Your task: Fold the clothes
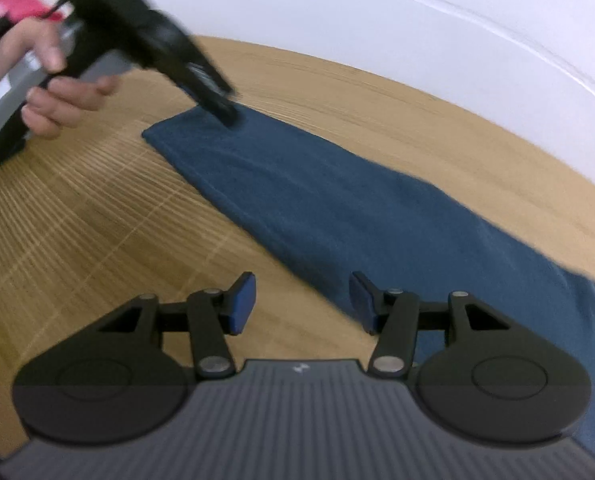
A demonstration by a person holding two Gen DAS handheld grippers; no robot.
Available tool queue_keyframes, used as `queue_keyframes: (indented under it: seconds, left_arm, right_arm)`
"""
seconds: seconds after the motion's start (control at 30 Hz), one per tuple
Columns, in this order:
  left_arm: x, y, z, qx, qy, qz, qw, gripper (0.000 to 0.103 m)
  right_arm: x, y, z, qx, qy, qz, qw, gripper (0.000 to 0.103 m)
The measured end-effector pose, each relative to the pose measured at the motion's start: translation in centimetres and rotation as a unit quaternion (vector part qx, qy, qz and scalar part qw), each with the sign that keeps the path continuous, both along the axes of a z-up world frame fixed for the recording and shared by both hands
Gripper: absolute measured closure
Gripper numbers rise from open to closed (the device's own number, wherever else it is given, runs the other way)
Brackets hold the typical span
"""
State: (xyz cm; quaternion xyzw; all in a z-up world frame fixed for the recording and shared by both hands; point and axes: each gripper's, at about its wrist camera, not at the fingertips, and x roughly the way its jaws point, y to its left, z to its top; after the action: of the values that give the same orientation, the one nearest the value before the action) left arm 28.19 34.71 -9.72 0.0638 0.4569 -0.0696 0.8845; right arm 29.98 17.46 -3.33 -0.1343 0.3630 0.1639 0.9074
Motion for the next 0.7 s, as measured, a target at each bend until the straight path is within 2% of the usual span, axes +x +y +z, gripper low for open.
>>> queue_keyframes:
  seconds: [0.03, 0.1, 0.17, 0.2, 0.27, 0.37, 0.47, 0.57, 0.67, 0.7]
  left_arm:
    - [0.8, -0.5, -0.6, 0.01, 0.008, 0.003, 0.9999, 0.061]
    - [1.3, 0.2, -0.9, 0.025, 0.005, 0.012, 0.9996, 0.05]
    - [1.4, 0.6, -0.9, 0.043, 0.024, 0.029, 0.9983, 0.047]
    - [1.4, 0.9, -0.8, 0.054, 0.035, 0.041, 0.9971, 0.046]
    - [0.8, 1.9, -0.8, 0.078, 0.048, 0.063, 0.9938, 0.046]
    - [-0.9, 3.4, -1.3, 0.112, 0.047, 0.071, 0.9901, 0.045]
    - [-2.9, 4.8, -1.6, 0.161, 0.042, 0.091, 0.9818, 0.045]
    - [-3.7, 5.8, -1.7, 0.17, 0.048, 0.102, 0.979, 0.045]
    - [-4.1, 5.4, -1.8, 0.182, 0.051, 0.098, 0.977, 0.045]
    - [-4.1, 5.1, -1.8, 0.188, 0.052, 0.097, 0.976, 0.045]
  right_arm:
    - [1.1, 0.3, -0.3, -0.003, 0.002, 0.001, 1.0, 0.049]
    - [3.0, 0.2, -0.7, 0.026, 0.006, -0.011, 1.0, 0.048]
    - [4.6, -0.4, -0.8, 0.078, 0.032, -0.031, 0.996, 0.046]
    - [4.9, -0.2, -0.6, 0.081, 0.038, -0.029, 0.996, 0.049]
    - [4.3, 0.6, -0.5, 0.081, 0.048, 0.012, 0.995, 0.05]
    - [2.1, 2.4, -0.3, 0.093, 0.064, 0.084, 0.99, 0.049]
    - [0.3, 3.6, -0.5, 0.098, 0.056, 0.104, 0.988, 0.049]
    - [-0.1, 3.4, -0.3, 0.149, 0.075, 0.109, 0.98, 0.05]
    - [-0.6, 3.5, -0.5, 0.199, 0.118, 0.128, 0.965, 0.051]
    - [-1.1, 3.6, -0.4, 0.192, 0.111, 0.131, 0.966, 0.051]
